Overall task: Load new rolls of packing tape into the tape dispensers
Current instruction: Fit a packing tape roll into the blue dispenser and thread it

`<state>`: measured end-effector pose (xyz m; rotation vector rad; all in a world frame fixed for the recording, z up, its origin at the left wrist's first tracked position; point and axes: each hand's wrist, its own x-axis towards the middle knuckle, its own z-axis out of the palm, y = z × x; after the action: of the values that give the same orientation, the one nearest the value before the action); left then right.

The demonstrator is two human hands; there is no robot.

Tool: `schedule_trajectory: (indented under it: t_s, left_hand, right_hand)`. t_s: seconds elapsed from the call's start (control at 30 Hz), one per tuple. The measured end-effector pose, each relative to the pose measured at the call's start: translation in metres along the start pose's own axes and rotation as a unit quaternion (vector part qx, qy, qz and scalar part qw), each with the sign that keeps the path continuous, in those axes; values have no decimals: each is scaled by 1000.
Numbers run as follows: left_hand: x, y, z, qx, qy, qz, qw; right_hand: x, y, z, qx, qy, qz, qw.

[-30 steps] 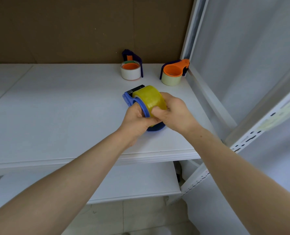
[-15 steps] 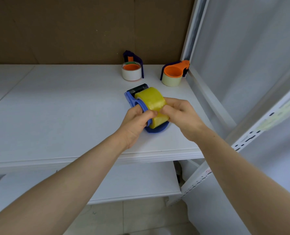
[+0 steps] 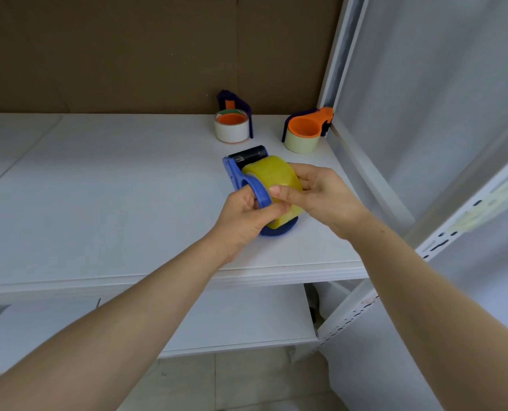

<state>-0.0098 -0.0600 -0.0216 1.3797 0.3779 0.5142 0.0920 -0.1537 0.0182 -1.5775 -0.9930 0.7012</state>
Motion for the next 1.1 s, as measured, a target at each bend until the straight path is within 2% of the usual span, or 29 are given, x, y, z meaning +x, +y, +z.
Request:
schedule_trajectory:
  t_s: [0.2,0.3,0.4,0.5,0.73,0.9,1.1]
  left_hand:
    - [0,-3,-1,-4,-5,5,1000]
    - [0,-4,-1,2,-13,7,1000]
    - [-1,-4,1,3,-17,7,1000]
    - [-1,-5,2,16,-15,10,1000]
    - [-4,-6,-3,20,-12,4,1000]
    - [-3,-6,-2,29,-12,3,1000]
    - [-3,-4,-3,5,-24,-18,1000]
  right_hand:
    - [0,0,-6,56,-19,22,998]
    - [-1,-5,-12,34,-41,42,998]
    - [3,-8,-8,23,-19,59,998]
    - [5,-7,2,25,15,36,999]
    - [1,-8,-7,76,-39,44,995]
    - [4,-9,1,32,22,45,998]
    - [-2,-7,-4,73,-20,33,997]
